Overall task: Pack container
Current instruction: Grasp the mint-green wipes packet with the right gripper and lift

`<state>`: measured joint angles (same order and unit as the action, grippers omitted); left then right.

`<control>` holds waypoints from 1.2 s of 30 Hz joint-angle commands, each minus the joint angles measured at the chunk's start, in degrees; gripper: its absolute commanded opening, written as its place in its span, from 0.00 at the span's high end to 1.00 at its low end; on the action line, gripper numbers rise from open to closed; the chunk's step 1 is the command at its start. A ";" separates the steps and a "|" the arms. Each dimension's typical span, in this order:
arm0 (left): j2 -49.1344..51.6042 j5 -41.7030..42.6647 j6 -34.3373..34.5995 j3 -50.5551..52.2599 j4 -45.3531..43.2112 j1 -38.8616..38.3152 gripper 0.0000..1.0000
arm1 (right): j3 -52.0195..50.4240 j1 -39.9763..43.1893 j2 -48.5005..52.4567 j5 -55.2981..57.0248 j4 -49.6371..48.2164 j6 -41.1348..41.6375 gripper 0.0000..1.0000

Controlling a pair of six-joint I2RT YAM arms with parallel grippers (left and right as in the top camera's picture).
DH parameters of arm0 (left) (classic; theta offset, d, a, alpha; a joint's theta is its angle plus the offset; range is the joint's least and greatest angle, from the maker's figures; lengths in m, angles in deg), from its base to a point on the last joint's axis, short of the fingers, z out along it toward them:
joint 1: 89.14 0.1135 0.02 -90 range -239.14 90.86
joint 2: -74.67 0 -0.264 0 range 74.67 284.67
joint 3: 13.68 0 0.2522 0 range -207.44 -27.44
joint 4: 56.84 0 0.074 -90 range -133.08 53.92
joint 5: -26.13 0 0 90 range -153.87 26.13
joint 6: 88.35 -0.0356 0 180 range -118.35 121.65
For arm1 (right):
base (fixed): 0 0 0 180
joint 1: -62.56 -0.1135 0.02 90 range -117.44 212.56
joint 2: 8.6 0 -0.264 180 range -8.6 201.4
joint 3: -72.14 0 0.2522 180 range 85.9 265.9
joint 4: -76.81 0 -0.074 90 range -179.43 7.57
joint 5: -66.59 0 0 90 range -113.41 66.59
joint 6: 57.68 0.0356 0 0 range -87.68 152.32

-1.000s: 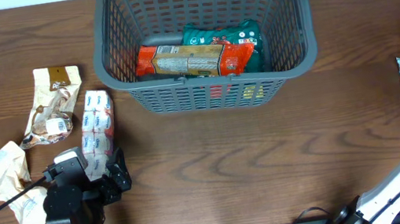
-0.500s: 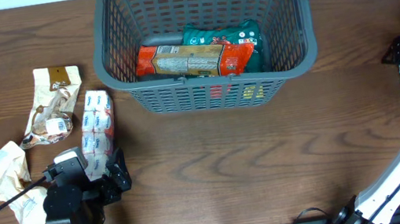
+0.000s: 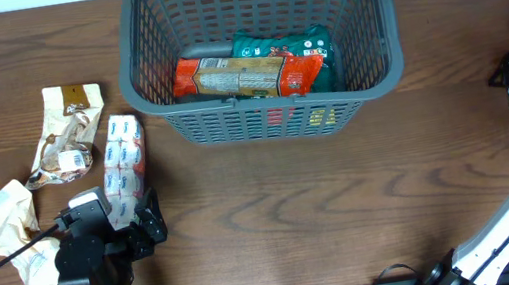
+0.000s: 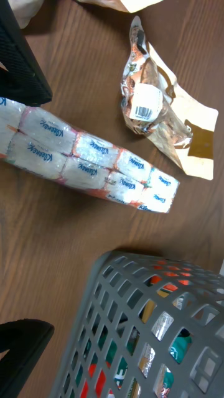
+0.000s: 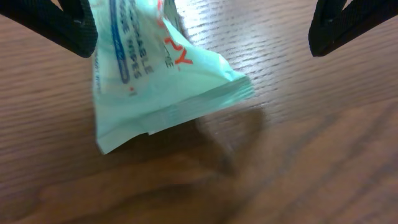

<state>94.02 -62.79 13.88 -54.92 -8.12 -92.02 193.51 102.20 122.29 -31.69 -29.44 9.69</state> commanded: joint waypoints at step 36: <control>0.07 -0.26 0.35 -1.25 -0.15 -0.22 0.01 | -9.77 -10.29 -15.19 -8.68 -5.18 3.56 0.99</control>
<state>94.02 -62.79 13.88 -54.92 -8.16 -92.02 183.22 94.20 115.41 -38.22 -34.42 12.44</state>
